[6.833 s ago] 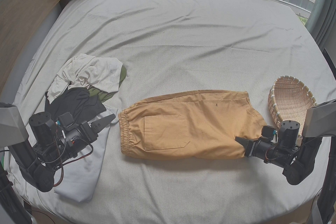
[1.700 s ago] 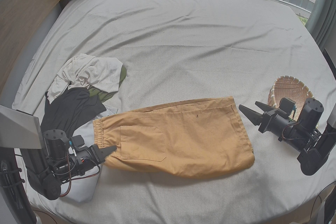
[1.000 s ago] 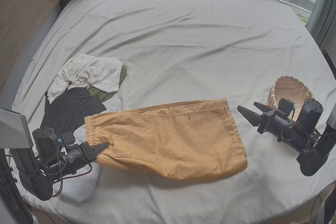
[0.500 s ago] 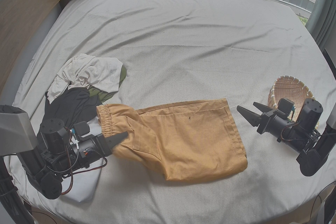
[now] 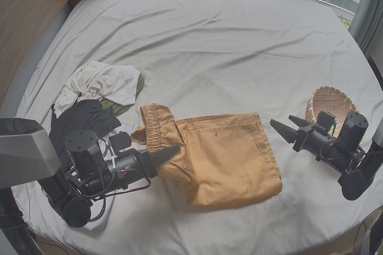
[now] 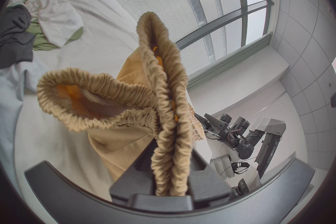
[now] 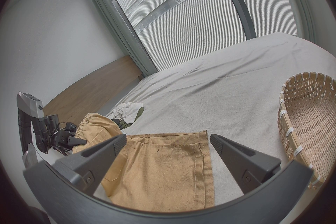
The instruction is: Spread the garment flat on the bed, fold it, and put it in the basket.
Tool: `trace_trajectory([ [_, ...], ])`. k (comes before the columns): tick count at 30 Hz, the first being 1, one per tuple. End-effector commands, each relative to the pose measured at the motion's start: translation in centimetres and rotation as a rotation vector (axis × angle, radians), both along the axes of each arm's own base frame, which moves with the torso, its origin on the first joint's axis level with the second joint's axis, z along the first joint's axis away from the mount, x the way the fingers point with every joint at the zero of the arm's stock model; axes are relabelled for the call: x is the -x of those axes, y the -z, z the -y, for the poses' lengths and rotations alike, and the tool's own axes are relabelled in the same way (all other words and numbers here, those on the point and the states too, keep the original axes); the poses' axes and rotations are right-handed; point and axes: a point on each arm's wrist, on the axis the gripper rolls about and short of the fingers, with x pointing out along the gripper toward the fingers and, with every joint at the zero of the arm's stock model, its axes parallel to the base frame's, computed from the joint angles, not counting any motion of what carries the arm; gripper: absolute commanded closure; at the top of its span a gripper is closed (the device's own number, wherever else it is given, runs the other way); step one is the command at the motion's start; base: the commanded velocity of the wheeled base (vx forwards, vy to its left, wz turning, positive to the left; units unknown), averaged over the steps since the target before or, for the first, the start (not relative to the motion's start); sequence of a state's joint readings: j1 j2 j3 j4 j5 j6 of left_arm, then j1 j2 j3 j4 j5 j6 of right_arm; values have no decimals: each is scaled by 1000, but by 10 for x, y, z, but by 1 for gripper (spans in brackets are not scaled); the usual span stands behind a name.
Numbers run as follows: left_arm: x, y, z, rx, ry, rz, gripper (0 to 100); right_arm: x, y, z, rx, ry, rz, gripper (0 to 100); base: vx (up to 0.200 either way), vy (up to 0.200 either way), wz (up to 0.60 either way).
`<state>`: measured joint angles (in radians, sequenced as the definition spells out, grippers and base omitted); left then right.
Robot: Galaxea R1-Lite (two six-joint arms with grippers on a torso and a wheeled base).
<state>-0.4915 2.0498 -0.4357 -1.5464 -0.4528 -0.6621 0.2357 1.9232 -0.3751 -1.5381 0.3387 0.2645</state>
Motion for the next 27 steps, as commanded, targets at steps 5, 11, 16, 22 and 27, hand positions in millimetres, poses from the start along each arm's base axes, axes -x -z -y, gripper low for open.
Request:
trace_trajectory([
  [5, -3, 13, 36, -1, 83, -1, 100, 0, -3, 0, -1, 1, 11, 0, 0, 0, 0],
  [11, -10, 7, 50, 23, 113, 38, 100, 0, -6, 0, -4, 1, 24, 0, 0, 0, 0],
  [16, -14, 7, 63, 26, 137, 41, 100, 2, -10, 1, -10, -1, 38, 0, 0, 0, 0],
  [22, -19, 4, 77, 29, 162, 45, 100, 3, -13, 1, -16, -1, 46, 0, 0, 0, 0],
  [27, -19, -1, 88, 32, 186, 47, 100, 3, -14, 1, -18, -1, 48, 0, 0, 0, 0],
])
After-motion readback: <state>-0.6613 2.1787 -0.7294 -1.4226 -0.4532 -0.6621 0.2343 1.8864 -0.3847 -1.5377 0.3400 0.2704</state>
